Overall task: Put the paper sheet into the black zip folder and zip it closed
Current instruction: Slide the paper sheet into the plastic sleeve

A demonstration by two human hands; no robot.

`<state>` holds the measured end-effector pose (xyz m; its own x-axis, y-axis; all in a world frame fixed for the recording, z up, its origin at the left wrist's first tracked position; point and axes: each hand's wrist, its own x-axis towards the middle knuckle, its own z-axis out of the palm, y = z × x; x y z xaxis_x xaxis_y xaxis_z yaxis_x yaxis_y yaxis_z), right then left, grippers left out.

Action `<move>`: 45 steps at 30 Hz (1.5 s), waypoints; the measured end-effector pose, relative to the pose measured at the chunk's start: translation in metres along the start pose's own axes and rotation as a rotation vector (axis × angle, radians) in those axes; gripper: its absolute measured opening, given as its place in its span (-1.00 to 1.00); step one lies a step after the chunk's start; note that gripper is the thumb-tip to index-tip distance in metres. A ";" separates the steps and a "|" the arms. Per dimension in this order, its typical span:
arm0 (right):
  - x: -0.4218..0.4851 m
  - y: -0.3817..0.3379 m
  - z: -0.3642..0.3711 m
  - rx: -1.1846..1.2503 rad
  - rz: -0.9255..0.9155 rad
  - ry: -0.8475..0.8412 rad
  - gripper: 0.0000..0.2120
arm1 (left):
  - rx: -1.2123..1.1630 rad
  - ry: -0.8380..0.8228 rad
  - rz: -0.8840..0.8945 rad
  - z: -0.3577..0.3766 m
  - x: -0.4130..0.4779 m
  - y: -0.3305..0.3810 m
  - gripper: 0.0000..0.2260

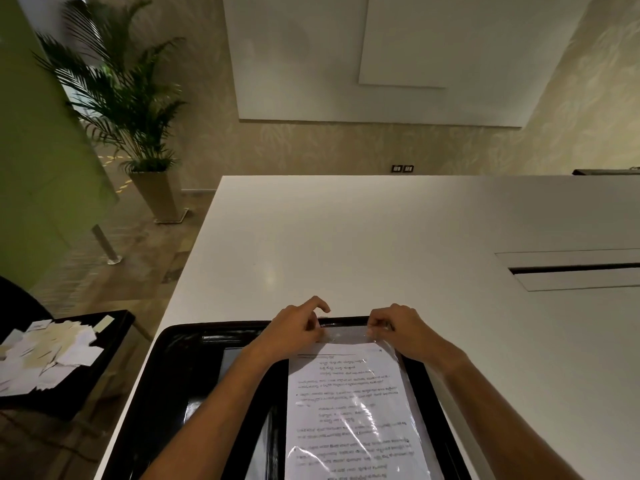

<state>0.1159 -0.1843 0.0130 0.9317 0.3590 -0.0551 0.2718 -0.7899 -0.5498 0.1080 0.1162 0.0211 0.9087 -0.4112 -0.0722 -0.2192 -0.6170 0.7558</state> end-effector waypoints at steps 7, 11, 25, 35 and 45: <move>-0.002 -0.006 0.000 -0.017 -0.012 0.018 -0.86 | 0.110 -0.008 -0.038 -0.003 -0.006 0.007 -0.88; -0.004 -0.014 -0.005 -0.072 -0.053 0.039 -0.83 | 0.212 -0.012 -0.047 -0.008 -0.002 0.015 -0.94; -0.014 -0.031 -0.003 0.012 -0.066 0.081 -0.75 | 0.317 -0.049 -0.048 -0.007 -0.002 0.016 -0.91; -0.045 -0.062 -0.009 -0.340 -0.056 0.337 -0.69 | 0.275 0.224 0.083 -0.008 -0.029 0.023 -0.77; -0.142 -0.106 0.102 -0.424 0.096 0.312 -0.32 | 0.513 0.347 0.042 0.121 -0.146 0.025 -0.43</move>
<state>-0.0693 -0.1007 -0.0060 0.9670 0.1613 0.1975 0.1951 -0.9667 -0.1657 -0.0730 0.0801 -0.0282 0.9392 -0.2531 0.2321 -0.3218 -0.8846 0.3376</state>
